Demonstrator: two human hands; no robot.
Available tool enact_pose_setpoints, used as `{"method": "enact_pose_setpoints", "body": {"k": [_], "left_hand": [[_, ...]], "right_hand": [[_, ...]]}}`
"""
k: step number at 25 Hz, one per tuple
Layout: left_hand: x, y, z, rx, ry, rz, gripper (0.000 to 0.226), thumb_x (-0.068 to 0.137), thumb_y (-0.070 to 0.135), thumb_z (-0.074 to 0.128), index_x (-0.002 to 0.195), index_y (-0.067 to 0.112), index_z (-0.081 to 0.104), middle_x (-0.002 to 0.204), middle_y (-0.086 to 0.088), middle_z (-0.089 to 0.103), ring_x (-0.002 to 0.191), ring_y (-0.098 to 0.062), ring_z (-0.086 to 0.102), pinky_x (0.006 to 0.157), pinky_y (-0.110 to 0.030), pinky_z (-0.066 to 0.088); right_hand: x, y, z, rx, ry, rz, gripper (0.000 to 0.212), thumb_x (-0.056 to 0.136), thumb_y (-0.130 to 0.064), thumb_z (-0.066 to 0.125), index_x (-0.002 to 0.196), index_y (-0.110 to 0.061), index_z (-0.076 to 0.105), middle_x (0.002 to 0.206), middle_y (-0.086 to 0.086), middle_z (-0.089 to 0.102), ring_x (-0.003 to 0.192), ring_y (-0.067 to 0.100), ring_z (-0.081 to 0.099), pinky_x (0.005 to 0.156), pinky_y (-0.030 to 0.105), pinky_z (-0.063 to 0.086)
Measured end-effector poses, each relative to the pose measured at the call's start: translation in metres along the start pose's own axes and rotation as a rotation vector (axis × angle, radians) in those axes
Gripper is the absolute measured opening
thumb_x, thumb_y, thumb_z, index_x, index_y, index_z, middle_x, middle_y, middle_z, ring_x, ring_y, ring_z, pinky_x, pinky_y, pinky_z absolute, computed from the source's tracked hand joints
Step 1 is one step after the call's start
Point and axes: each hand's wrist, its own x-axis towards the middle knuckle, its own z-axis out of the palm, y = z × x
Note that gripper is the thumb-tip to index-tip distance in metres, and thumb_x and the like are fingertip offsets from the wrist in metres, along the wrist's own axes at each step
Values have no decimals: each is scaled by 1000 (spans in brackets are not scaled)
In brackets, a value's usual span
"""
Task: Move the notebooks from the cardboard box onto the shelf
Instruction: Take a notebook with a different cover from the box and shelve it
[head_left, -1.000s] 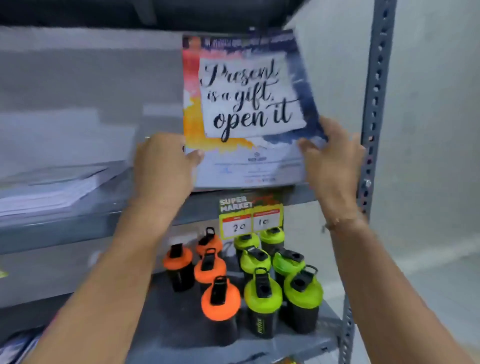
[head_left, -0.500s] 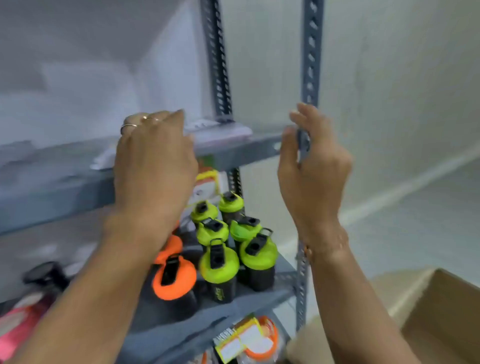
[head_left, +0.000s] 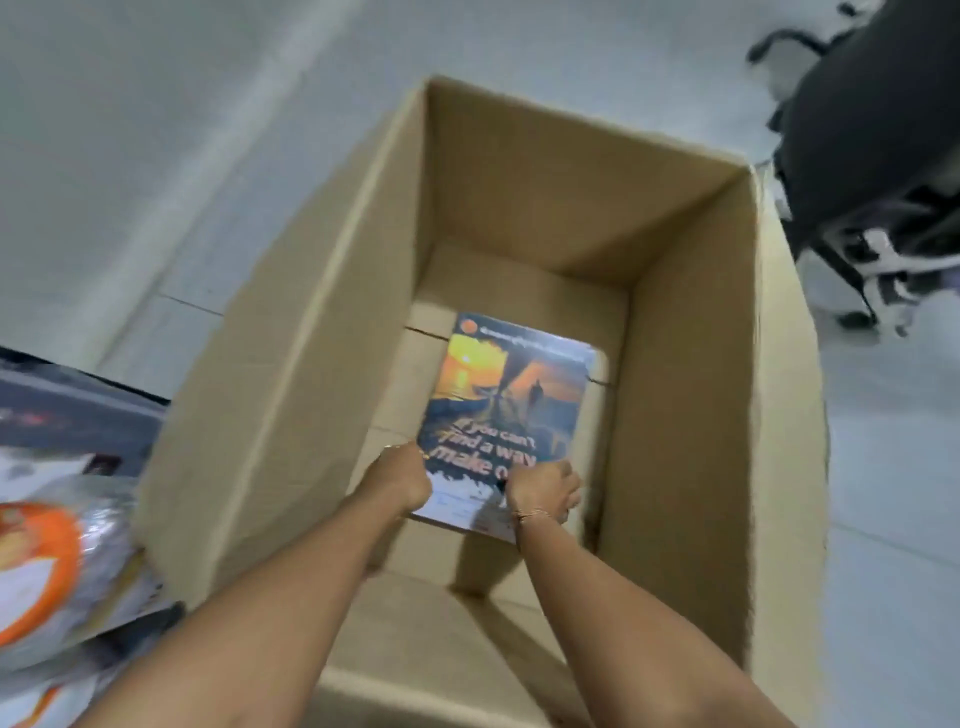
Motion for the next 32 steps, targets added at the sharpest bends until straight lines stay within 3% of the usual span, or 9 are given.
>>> {"method": "enact_pose_setpoints", "body": {"k": [7,11,17,20,24,27,28,30,32], "left_hand": [[38,-4,40,-273,121,-323,35,81,13,57,115,5,55,127,-18,57,113,-38,57,92,-39,49],[25,-4,26,-176,176,-246,33,83,7,50,114,8,61,127,-19,58,117,-38,55,98,-43,48],[-42,3,-16,-63,240,-63,35,87,1,44,117,3,63,126,-18,62,117,-35,57,92,-36,49],[-108,-6,-64,-197,431,73,33,84,2,46,109,9,67,116,-18,67,110,-37,60,88,-38,51],[-237,-43,-124,-399,925,300,25,81,5,55,101,14,67,97,-14,72,97,-35,63,79,-39,50],[-356,-87,-152,-532,1416,441,37,80,5,57,115,13,66,100,-6,72,91,-13,59,79,-20,42],[-395,-102,-157,-528,1565,472,42,79,6,57,120,15,63,103,4,72,92,-3,58,80,-9,41],[-470,-133,-162,-550,1762,504,55,79,11,56,131,29,49,104,30,64,94,20,53,81,9,34],[-530,-163,-174,-603,1890,441,60,77,18,55,132,39,45,102,38,56,93,23,54,85,5,35]], "right_hand": [[28,29,10,-52,7,39,39,89,-15,52,125,-1,44,135,17,40,125,35,37,105,43,36],[17,28,4,65,59,87,38,87,-12,52,123,1,48,133,21,43,122,38,43,100,42,41],[-36,16,-25,367,89,86,35,81,-9,51,115,0,54,122,21,61,113,39,56,98,46,47],[-88,-14,-58,549,145,-174,29,86,-5,51,115,0,56,118,20,63,110,36,58,87,32,45],[-186,-57,-111,900,217,-641,33,88,-7,54,119,2,51,117,19,60,101,25,58,92,29,43],[-266,-106,-135,1220,112,-992,60,79,-32,63,125,4,47,100,-10,63,82,-3,56,80,10,44],[-291,-124,-142,1282,-13,-1069,70,77,-42,65,128,2,47,99,-16,64,84,-5,58,81,10,45],[-367,-144,-165,1111,-192,-1400,62,82,-50,61,131,-15,49,112,-4,66,99,1,60,91,19,48],[-445,-158,-189,1033,-250,-1689,46,90,-42,55,132,-26,49,126,6,62,113,10,59,99,31,48]]}}
